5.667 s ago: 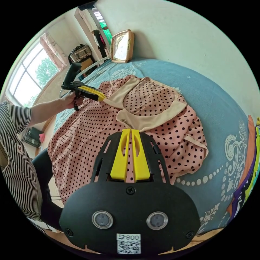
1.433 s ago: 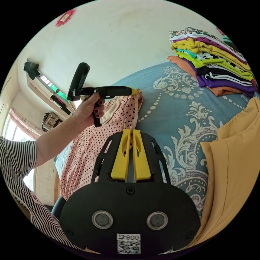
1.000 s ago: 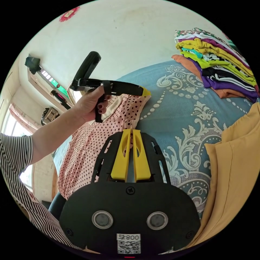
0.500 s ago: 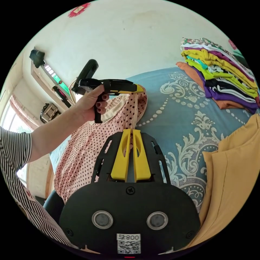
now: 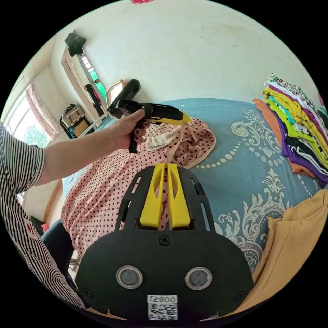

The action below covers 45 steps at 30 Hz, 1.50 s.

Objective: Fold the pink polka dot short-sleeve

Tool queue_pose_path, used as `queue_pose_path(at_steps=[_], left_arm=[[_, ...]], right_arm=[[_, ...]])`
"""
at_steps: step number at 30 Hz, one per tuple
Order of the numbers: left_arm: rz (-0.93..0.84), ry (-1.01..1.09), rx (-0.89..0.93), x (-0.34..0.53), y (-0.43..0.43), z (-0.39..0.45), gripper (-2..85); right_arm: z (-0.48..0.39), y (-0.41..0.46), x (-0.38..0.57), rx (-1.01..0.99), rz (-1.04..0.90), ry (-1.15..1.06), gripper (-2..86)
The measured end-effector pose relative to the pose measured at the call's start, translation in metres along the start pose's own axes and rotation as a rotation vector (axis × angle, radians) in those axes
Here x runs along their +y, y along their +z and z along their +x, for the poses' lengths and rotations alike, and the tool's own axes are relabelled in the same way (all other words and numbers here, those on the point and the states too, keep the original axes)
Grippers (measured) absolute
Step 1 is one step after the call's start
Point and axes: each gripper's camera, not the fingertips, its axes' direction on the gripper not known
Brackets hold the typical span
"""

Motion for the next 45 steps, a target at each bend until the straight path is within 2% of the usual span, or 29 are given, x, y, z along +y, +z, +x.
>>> queue_pose_path(at_steps=[3,6,8,11,18,27,35,45], left_arm=[[-0.051,0.187,-0.111,-0.017,0.009,0.05,9.0],[-0.222,0.368,-0.253,-0.033,0.048,0.092,9.2],[-0.333,0.491,-0.47,-0.036,0.083,0.114,6.8],[-0.372,0.561,-0.638,-0.034,0.105,0.126,2.4],[-0.229,0.482,-0.51,-0.033,0.072,0.129,0.7],[-0.1,0.365,-0.304,-0.043,0.031,0.109,0.5],[-0.038,0.293,-0.19,-0.049,0.004,0.079,0.5],[0.004,0.233,-0.105,-0.049,-0.015,0.043,0.4]], right_arm=[[-0.002,0.009,-0.002,-0.001,-0.046,-0.004,1.0],[-0.001,0.012,-0.002,0.007,-0.063,0.005,1.1],[0.003,0.014,-0.002,-0.006,-0.067,0.014,1.2],[0.012,0.01,0.0,0.004,-0.061,0.054,1.4],[0.059,-0.008,0.011,0.054,-0.004,0.269,2.7],[0.083,-0.029,0.005,0.11,0.088,0.298,5.2],[0.099,0.009,-0.022,-0.026,-0.031,0.277,6.5],[0.108,0.008,-0.021,-0.184,-0.103,0.293,0.9]])
